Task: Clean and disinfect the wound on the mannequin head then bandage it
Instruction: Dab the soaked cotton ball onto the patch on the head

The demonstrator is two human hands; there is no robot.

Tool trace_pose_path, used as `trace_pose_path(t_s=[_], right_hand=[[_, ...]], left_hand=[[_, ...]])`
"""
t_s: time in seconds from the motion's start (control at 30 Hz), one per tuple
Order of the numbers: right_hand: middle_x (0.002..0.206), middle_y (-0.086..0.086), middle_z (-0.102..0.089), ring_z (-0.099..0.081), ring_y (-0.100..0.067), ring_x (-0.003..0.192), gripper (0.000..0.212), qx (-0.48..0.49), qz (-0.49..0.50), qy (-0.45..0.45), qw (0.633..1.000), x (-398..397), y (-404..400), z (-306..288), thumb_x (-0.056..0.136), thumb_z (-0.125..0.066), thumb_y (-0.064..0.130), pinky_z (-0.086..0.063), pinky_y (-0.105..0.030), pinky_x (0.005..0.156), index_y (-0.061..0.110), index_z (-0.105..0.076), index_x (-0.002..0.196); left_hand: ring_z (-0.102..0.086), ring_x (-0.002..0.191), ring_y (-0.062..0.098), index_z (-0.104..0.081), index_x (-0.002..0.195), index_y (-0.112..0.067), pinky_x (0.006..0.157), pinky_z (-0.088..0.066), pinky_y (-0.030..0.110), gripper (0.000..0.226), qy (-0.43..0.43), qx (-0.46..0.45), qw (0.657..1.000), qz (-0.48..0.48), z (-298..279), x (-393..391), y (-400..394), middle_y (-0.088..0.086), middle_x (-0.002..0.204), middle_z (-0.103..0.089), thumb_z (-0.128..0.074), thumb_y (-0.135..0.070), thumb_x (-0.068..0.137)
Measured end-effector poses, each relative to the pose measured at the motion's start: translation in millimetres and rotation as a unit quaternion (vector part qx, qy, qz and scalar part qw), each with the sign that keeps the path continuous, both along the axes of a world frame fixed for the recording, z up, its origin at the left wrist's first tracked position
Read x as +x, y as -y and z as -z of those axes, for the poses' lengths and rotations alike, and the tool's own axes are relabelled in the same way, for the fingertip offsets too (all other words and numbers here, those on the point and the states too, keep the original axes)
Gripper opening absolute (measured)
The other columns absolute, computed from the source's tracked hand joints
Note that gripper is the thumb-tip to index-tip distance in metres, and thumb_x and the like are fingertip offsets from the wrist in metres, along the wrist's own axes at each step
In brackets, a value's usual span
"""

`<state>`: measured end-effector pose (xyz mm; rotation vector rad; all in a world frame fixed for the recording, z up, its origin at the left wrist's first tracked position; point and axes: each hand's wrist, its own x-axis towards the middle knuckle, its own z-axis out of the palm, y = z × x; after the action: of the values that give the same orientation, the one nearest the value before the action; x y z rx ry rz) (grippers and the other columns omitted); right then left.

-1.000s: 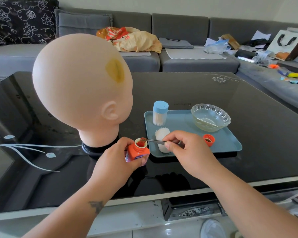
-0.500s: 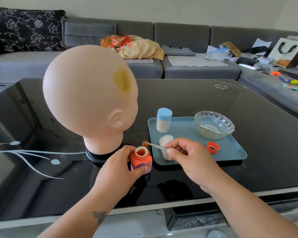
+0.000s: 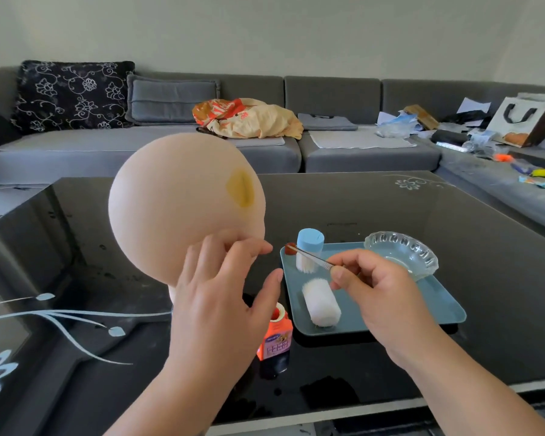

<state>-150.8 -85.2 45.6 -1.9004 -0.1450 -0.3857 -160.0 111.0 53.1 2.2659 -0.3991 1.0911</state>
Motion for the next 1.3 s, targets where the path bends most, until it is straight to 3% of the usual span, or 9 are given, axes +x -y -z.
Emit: trace_pose_path(t_s=[0.13,0.33,0.43,0.63,0.87,1.3], right_hand=[[0.07,0.011,-0.066,-0.059,-0.014,0.07,0.018,0.006,-0.009,0.021,1.0,4,-6,-8,0.085,-0.061,0.023,-0.043,-0.013,0.061,0.039,-0.067,0.087],[0.075,0.014,-0.066,-0.061,-0.005,0.074,0.018,-0.029,0.01,0.086,0.996,18,-16,-24,0.09,-0.059,0.019,-0.046,-0.012,0.065,0.035,-0.067,0.09],[0.077,0.018,-0.067,-0.062,-0.004,0.076,0.019,-0.046,0.01,0.123,0.991,27,-24,-40,0.091,-0.059,0.018,-0.044,-0.007,0.064,0.036,-0.066,0.09],[0.071,0.013,-0.066,-0.063,-0.005,0.073,0.027,-0.064,0.01,0.153,0.986,43,-40,-64,0.089,-0.06,0.012,-0.046,-0.009,0.063,0.039,-0.063,0.083],[0.071,0.014,-0.064,-0.06,-0.002,0.073,0.019,-0.082,0.01,0.148,0.986,50,-47,-67,0.09,-0.06,0.012,-0.042,-0.003,0.061,0.029,-0.064,0.087],[0.075,0.019,-0.063,-0.06,-0.002,0.079,0.029,-0.106,0.001,0.157,0.982,45,-48,-66,0.091,-0.058,0.015,-0.045,-0.005,0.064,0.043,-0.055,0.083]], left_hand=[[-0.042,0.108,0.025,-0.065,0.104,-0.023,0.094,-0.026,0.034,0.028,0.031,0.019,0.998,-0.056,-18,3,-8,-0.002,0.112,-0.057,-0.062,-0.035,0.08],[-0.037,0.129,0.029,-0.064,0.115,-0.02,0.11,-0.023,0.052,0.037,0.065,0.017,0.992,-0.104,-32,18,-27,0.005,0.129,-0.054,-0.067,-0.029,0.079],[-0.029,0.135,0.026,-0.06,0.123,-0.023,0.113,-0.02,0.05,0.043,0.045,0.0,0.992,-0.115,-33,24,-34,0.002,0.139,-0.048,-0.063,-0.036,0.082],[-0.026,0.136,0.023,-0.056,0.125,-0.027,0.113,-0.016,0.04,0.045,0.052,0.005,0.991,-0.12,-29,30,-37,-0.004,0.142,-0.041,-0.062,-0.036,0.081],[-0.027,0.136,0.023,-0.056,0.125,-0.028,0.112,-0.018,0.042,0.045,0.06,0.006,0.991,-0.123,-29,32,-38,-0.003,0.141,-0.042,-0.063,-0.034,0.081],[-0.026,0.136,0.024,-0.057,0.125,-0.026,0.111,-0.022,0.048,0.043,0.059,0.005,0.991,-0.119,-29,32,-37,-0.001,0.141,-0.043,-0.062,-0.033,0.083]])
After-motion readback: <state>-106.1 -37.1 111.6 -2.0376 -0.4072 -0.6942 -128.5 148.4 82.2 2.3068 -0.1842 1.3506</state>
